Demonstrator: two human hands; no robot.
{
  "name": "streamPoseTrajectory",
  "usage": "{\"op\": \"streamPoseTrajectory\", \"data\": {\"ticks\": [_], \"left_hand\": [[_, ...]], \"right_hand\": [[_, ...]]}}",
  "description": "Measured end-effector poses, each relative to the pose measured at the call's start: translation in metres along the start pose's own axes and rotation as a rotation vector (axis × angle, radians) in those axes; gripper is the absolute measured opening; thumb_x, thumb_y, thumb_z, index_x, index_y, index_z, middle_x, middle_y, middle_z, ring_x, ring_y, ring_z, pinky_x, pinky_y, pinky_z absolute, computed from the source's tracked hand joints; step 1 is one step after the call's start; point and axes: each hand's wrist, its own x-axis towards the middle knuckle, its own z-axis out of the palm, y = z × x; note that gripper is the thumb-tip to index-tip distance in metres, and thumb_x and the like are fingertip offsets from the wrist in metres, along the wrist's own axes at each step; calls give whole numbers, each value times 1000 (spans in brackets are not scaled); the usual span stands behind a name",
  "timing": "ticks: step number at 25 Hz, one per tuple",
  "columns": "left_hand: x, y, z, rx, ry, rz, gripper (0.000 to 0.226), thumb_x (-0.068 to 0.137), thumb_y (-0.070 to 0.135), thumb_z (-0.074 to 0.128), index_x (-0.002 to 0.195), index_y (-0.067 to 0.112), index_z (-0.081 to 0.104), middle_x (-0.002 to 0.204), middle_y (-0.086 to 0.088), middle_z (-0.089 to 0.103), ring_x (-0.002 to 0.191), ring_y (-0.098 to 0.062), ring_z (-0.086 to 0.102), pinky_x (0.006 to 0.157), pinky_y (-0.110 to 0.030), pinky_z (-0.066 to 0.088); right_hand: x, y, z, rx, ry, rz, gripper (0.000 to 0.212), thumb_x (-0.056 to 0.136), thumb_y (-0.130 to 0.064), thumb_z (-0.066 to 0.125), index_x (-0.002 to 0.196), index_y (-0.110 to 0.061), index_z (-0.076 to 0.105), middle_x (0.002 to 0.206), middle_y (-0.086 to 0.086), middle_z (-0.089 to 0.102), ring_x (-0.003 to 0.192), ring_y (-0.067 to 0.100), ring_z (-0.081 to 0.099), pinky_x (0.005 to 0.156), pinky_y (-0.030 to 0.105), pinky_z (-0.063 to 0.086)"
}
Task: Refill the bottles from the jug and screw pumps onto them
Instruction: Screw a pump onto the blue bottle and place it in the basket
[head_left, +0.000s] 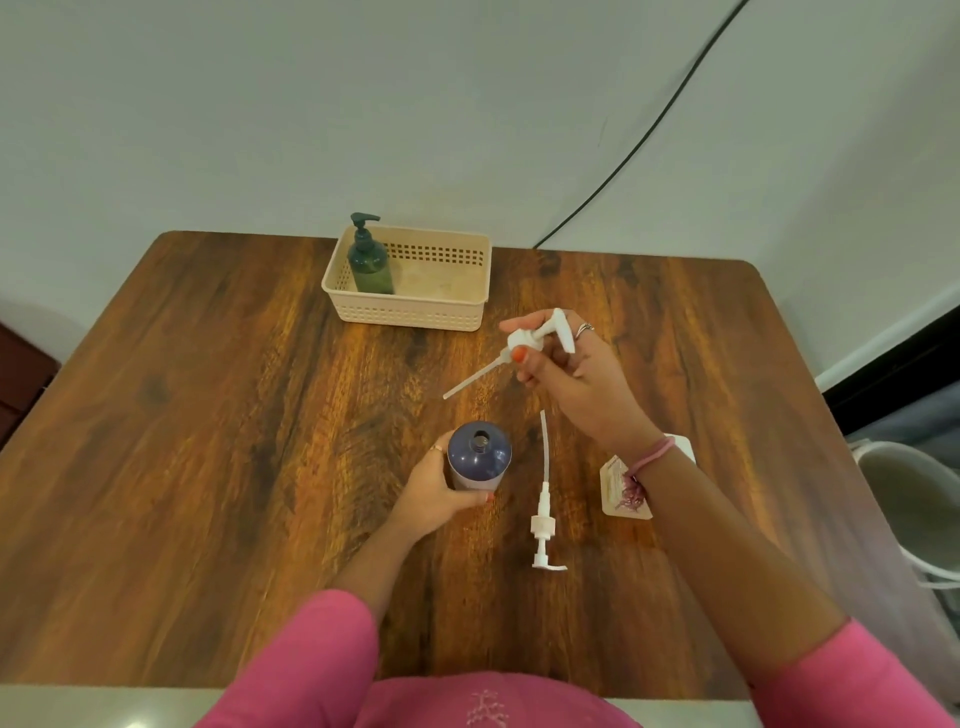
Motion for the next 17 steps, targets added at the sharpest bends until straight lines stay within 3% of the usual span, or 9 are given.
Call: {"op": "streamPoseTrajectory", "data": {"ticks": [3,6,9,12,17], "left_hand": [[-3,1,3,-48,69,22,75,62,7,87,117,31,43,109,19,56,98,3,56,75,2,39],[-7,5,6,-84,152,47,75,59,11,89,112,38,42,112,11,55,98,8,55,73,-1,42],[-6,13,4,-114,230,53,80,51,28,89,111,48,41,122,4,49,112,-9,51,84,-12,46],[-6,33,-3,-182,240,109,82,46,35,87,109,60,40,125,0,49,115,-17,52,89,-37,55],[-3,73,-11,-222,258,203,80,51,25,87,112,48,41,126,3,50,113,-14,55,82,-23,56]], "right_hand": [[2,-9,-9,15,37,34,16,94,-16,56,109,-12,59,88,18,63,70,19,61,67,33,55],[6,-24,-21,66,87,38,12,95,-18,54,106,-19,58,94,20,64,68,22,54,62,31,50],[15,-44,-36,91,112,5,16,95,-20,52,110,-16,58,101,7,69,68,21,50,60,29,47],[27,-63,-48,76,85,-53,16,96,-17,51,111,-13,57,105,5,68,67,12,52,59,22,47],[41,-77,-53,-19,9,-81,18,96,-19,53,113,-15,56,104,4,70,73,20,57,62,29,48]]}}
